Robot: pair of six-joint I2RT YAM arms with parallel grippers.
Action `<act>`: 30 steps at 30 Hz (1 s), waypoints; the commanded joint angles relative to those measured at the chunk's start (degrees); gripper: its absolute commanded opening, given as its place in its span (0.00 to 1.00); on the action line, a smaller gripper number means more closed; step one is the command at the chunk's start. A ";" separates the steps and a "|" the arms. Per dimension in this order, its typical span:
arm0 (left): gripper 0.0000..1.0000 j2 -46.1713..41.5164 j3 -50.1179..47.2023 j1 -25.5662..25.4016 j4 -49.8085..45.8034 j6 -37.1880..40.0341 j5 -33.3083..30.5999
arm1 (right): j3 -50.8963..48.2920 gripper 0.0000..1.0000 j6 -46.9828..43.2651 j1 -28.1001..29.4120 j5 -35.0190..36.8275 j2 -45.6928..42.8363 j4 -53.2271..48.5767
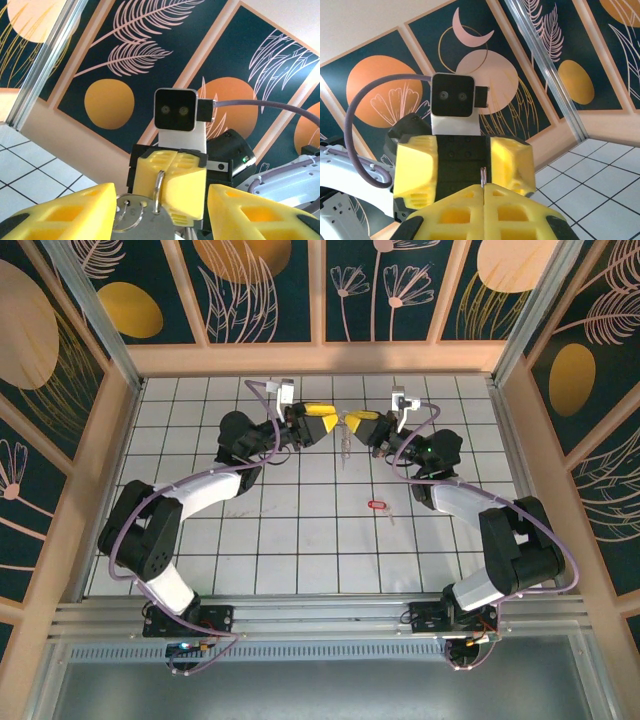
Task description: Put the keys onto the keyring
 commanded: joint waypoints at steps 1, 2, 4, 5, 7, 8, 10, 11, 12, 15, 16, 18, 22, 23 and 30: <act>0.51 0.88 0.12 0.07 2.97 -0.88 1.62 | 2.36 0.00 0.54 0.74 0.63 0.75 4.21; 0.51 0.98 0.21 -0.01 2.91 -0.94 1.69 | 2.59 0.00 0.58 0.81 0.69 0.94 4.18; 0.50 1.18 0.44 -0.01 2.88 -0.98 1.81 | 2.94 0.00 0.64 0.97 0.56 1.32 4.20; 0.50 1.20 0.49 -0.01 2.80 -1.07 1.82 | 3.08 0.00 0.67 1.06 0.52 1.56 4.11; 0.50 1.38 0.66 -0.01 2.79 -1.05 1.82 | 3.35 0.00 0.57 1.26 0.49 1.95 4.04; 0.50 1.45 0.75 0.06 2.81 -1.04 1.82 | 3.42 0.00 0.68 1.38 0.48 2.12 3.98; 0.49 1.44 0.90 -0.01 2.68 -1.03 1.83 | 3.44 0.00 0.55 1.45 0.37 2.37 3.97; 0.49 1.44 0.93 -0.01 2.73 -1.07 1.82 | 3.36 0.00 0.56 1.43 0.35 2.34 3.83; 0.49 1.44 0.94 -0.01 2.70 -1.02 1.82 | 3.31 0.00 0.50 1.51 0.39 2.40 3.85; 0.45 1.44 1.18 -0.10 2.65 -1.05 1.91 | 3.07 0.00 0.25 1.52 0.41 2.48 3.72; 0.44 1.44 1.27 -0.08 2.65 -1.04 1.93 | 3.10 0.00 0.17 1.53 0.41 2.55 3.55; 0.39 1.44 1.30 -0.10 2.60 -1.04 1.99 | 3.09 0.00 0.06 1.56 0.41 2.54 3.27; 0.33 3.02 1.51 -0.12 2.61 -1.16 2.08 | 3.15 0.00 -0.13 1.51 0.17 2.60 2.88; 0.31 3.11 1.60 -0.19 2.58 -1.11 2.08 | 3.18 0.00 -0.15 1.57 0.09 2.60 2.82; 0.31 3.72 2.24 -0.28 2.36 -1.05 2.09 | 3.17 0.00 -0.80 1.67 -0.27 2.53 1.89</act>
